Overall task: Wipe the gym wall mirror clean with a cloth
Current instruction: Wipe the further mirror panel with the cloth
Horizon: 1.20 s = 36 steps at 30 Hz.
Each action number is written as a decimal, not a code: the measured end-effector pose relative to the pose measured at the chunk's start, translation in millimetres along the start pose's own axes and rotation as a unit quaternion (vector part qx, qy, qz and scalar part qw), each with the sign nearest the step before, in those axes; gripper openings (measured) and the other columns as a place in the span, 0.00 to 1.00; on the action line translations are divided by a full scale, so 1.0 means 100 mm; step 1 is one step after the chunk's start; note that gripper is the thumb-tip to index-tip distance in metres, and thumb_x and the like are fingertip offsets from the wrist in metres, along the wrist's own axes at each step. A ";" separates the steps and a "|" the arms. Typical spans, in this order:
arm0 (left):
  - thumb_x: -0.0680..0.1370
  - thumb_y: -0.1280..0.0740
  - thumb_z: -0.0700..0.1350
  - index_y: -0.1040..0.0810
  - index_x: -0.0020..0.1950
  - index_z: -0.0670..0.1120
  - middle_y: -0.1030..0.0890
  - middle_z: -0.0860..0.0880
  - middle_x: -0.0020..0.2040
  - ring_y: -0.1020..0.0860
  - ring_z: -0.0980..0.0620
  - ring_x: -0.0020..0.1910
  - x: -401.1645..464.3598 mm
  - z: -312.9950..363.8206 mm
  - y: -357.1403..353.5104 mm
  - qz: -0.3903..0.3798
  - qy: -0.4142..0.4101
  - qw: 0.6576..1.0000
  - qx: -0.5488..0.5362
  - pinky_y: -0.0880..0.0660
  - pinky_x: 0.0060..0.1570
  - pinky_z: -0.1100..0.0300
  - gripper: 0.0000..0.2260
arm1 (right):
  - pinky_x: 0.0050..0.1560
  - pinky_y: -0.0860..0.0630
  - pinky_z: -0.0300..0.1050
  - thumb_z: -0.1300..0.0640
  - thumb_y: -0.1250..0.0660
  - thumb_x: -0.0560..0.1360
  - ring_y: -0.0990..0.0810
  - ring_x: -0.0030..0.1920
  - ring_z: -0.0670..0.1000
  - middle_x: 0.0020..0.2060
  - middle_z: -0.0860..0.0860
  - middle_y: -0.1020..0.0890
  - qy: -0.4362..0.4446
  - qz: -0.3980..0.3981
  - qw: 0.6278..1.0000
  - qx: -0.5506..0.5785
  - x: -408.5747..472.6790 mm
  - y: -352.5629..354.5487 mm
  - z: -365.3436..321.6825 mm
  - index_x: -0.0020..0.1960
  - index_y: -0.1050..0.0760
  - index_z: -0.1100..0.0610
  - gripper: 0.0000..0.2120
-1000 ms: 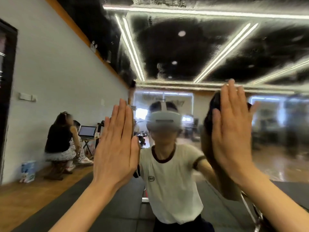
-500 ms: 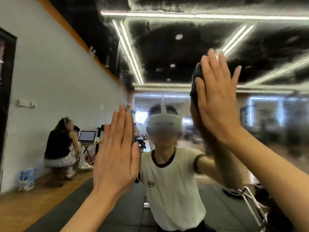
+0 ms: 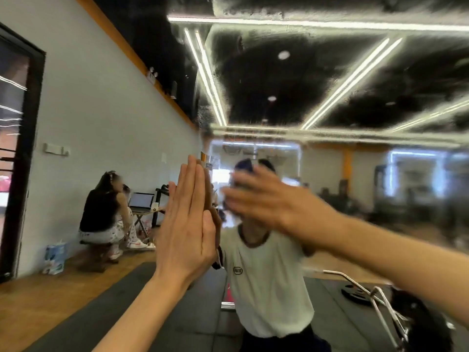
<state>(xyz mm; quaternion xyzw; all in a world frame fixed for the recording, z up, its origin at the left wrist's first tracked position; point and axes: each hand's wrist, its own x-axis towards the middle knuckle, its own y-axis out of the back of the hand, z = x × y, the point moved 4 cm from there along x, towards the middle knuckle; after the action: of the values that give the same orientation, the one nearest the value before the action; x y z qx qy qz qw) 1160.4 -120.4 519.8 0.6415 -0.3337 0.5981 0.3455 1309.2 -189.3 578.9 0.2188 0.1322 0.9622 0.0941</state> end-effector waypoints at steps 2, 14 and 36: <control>0.82 0.50 0.45 0.51 0.82 0.40 0.49 0.43 0.83 0.52 0.49 0.82 0.01 0.02 -0.01 -0.008 -0.005 1.000 0.022 0.56 0.80 0.52 0.28 | 0.71 0.37 0.59 0.63 0.32 0.76 0.27 0.68 0.65 0.61 0.62 0.19 -0.066 0.051 0.995 -0.061 0.50 0.13 0.54 0.59 0.19 0.65 0.13; 0.84 0.52 0.47 0.49 0.82 0.39 0.53 0.51 0.83 0.52 0.51 0.82 -0.19 -0.11 0.15 -0.009 0.043 0.997 -0.056 0.58 0.79 0.59 0.27 | 0.80 0.54 0.56 0.60 0.38 0.81 0.40 0.78 0.57 0.74 0.58 0.29 0.079 -0.054 0.994 0.047 -0.08 -0.34 -0.89 0.73 0.28 0.62 0.21; 0.83 0.49 0.48 0.50 0.82 0.40 0.51 0.43 0.83 0.53 0.48 0.82 -0.25 -0.14 0.06 -0.050 -0.014 0.993 0.103 0.59 0.80 0.55 0.29 | 0.77 0.48 0.63 0.65 0.34 0.78 0.40 0.78 0.62 0.77 0.58 0.34 -0.256 0.088 0.961 -0.051 0.20 0.08 0.31 0.78 0.37 0.58 0.30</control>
<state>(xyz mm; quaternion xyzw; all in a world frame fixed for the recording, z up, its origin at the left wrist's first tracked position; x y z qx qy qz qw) 1146.3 -111.2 495.3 0.6982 -0.2427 0.6022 0.3018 1304.7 -185.5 615.9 0.4635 0.0346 0.8839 0.0510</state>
